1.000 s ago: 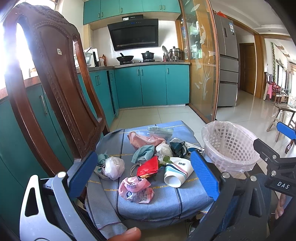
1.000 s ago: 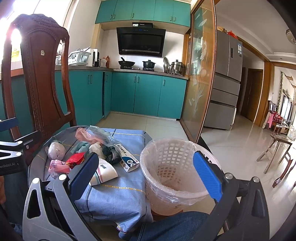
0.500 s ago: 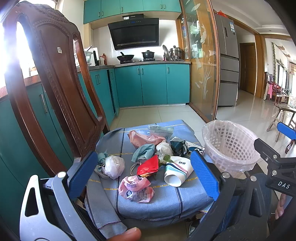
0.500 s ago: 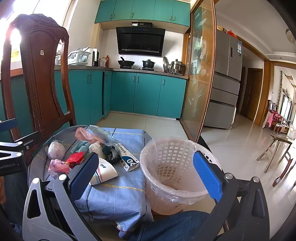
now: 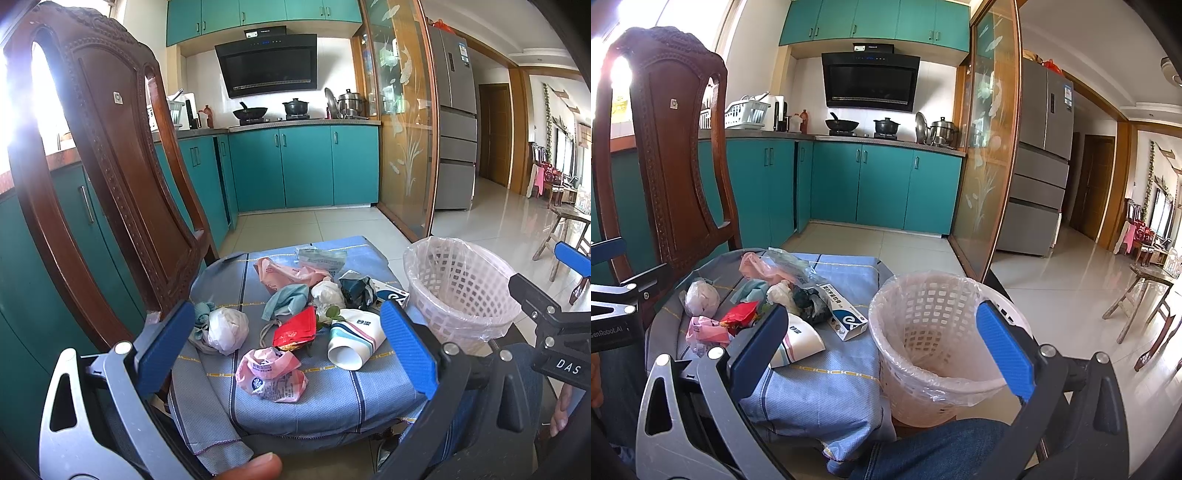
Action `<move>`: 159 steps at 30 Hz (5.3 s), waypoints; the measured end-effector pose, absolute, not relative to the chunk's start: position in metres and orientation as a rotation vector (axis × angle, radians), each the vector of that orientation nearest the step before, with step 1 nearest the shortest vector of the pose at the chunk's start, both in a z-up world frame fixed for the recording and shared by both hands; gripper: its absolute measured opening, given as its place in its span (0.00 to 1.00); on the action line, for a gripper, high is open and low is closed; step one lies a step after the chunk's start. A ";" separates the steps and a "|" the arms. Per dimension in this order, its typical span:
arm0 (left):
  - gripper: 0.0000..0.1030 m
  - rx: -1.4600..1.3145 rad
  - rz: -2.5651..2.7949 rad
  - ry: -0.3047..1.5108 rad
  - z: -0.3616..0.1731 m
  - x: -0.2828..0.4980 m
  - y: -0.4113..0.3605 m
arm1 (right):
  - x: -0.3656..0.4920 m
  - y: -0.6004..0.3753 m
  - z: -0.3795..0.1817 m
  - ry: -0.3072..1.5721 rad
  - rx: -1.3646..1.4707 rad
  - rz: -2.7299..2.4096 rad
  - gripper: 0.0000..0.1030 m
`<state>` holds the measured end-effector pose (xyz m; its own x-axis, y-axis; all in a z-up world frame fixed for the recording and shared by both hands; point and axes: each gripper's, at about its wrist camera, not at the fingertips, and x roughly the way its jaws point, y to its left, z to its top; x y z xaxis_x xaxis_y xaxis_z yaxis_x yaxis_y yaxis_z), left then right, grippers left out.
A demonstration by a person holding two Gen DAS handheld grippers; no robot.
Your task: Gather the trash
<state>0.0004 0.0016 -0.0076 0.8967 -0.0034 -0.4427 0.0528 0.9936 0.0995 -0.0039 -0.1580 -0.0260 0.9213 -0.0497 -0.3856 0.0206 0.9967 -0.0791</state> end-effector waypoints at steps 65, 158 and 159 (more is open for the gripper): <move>0.97 0.092 0.099 0.533 -0.033 0.027 0.030 | 0.006 -0.168 -0.039 0.430 0.003 -0.082 0.97; 0.84 0.189 -0.422 0.659 -0.057 0.205 -0.126 | 0.147 -0.305 -0.097 0.753 0.151 -0.190 0.93; 0.85 0.182 -0.390 0.639 -0.053 0.206 -0.113 | 0.152 -0.301 -0.099 0.759 0.156 -0.183 0.93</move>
<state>0.2064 -0.1131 -0.0527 0.7333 -0.2976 -0.6114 0.4080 0.9118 0.0455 0.1524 -0.3008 -0.0990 0.7107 -0.1082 -0.6951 0.2204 0.9726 0.0740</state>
